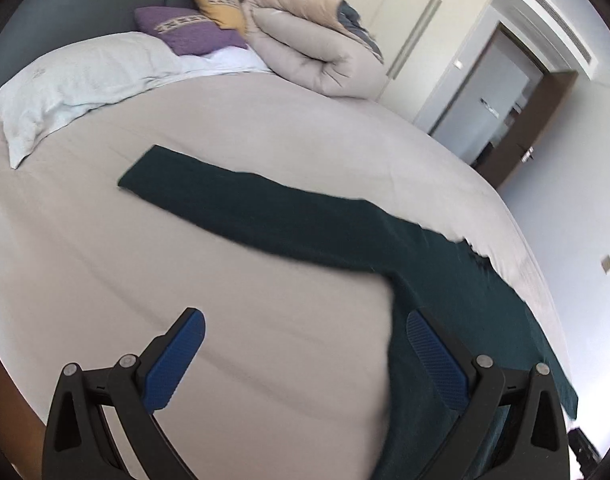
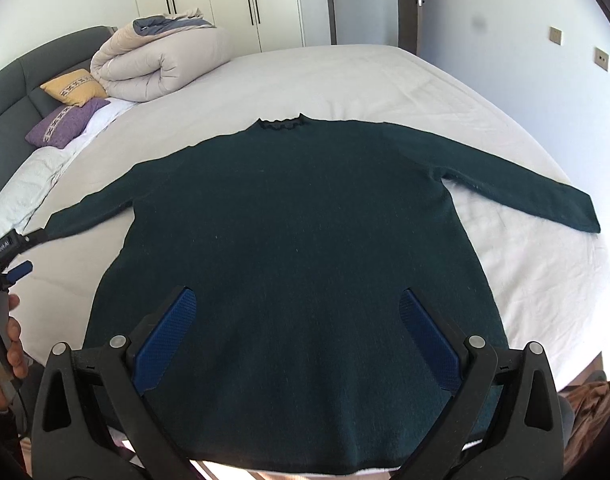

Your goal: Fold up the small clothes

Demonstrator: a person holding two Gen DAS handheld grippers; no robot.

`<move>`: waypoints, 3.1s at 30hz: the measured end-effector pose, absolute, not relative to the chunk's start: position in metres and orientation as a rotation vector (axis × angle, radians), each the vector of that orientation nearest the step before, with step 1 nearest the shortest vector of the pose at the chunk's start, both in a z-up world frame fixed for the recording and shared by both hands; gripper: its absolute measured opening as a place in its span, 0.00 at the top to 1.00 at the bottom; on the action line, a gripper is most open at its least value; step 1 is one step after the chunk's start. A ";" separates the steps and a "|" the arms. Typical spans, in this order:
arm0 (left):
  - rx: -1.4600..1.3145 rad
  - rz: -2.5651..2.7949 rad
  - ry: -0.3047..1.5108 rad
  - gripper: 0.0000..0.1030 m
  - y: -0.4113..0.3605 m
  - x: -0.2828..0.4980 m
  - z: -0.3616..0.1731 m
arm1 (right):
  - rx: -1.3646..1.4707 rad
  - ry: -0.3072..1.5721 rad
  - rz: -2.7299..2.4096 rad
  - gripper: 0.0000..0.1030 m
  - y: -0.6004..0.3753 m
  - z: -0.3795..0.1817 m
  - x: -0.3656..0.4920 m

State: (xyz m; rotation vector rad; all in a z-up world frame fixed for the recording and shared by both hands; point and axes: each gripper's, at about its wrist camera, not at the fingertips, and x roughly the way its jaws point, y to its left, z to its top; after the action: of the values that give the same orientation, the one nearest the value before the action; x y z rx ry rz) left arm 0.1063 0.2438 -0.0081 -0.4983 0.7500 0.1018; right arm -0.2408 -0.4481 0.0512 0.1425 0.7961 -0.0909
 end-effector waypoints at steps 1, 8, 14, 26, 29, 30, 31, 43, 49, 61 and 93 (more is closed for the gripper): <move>-0.553 0.121 0.751 0.00 0.262 0.114 -0.012 | 0.141 0.799 -0.088 0.00 -0.447 0.052 -0.236; -1.082 0.110 0.686 0.43 0.378 0.159 -0.075 | 0.137 0.826 -0.047 0.00 -0.433 0.054 -0.198; -1.364 0.140 0.639 0.39 0.415 0.180 -0.122 | 0.239 0.887 0.010 0.00 -0.428 0.042 -0.166; -1.477 0.252 0.499 0.21 0.426 0.188 -0.126 | 0.323 0.946 0.057 0.19 -0.424 0.015 -0.138; -1.495 0.293 0.487 0.21 0.430 0.194 -0.125 | 0.339 0.941 0.068 0.20 -0.428 0.011 -0.140; -1.494 0.297 0.486 0.24 0.431 0.196 -0.124 | 0.348 0.938 0.069 0.20 -0.430 0.011 -0.141; -1.485 0.298 0.496 0.28 0.432 0.200 -0.123 | 0.357 0.938 0.071 0.20 -0.432 0.010 -0.141; -0.986 0.230 0.651 0.93 0.370 0.243 -0.061 | 0.425 0.960 0.075 0.44 -0.460 -0.009 -0.140; -0.179 0.078 0.724 0.93 0.196 0.268 -0.020 | 0.533 0.976 0.119 0.49 -0.481 -0.020 -0.123; 0.475 -0.010 0.685 0.93 0.042 0.228 -0.080 | 0.857 1.119 0.469 0.49 -0.464 -0.039 0.013; 0.158 -0.073 0.595 0.30 0.074 0.205 -0.031 | 0.810 1.172 0.523 0.93 -0.289 -0.046 0.223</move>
State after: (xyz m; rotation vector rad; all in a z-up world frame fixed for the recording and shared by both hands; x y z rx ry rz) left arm 0.2050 0.0739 -0.0308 0.1575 0.5951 -0.0730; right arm 0.2228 -0.2892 -0.0457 0.8101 1.1724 0.5226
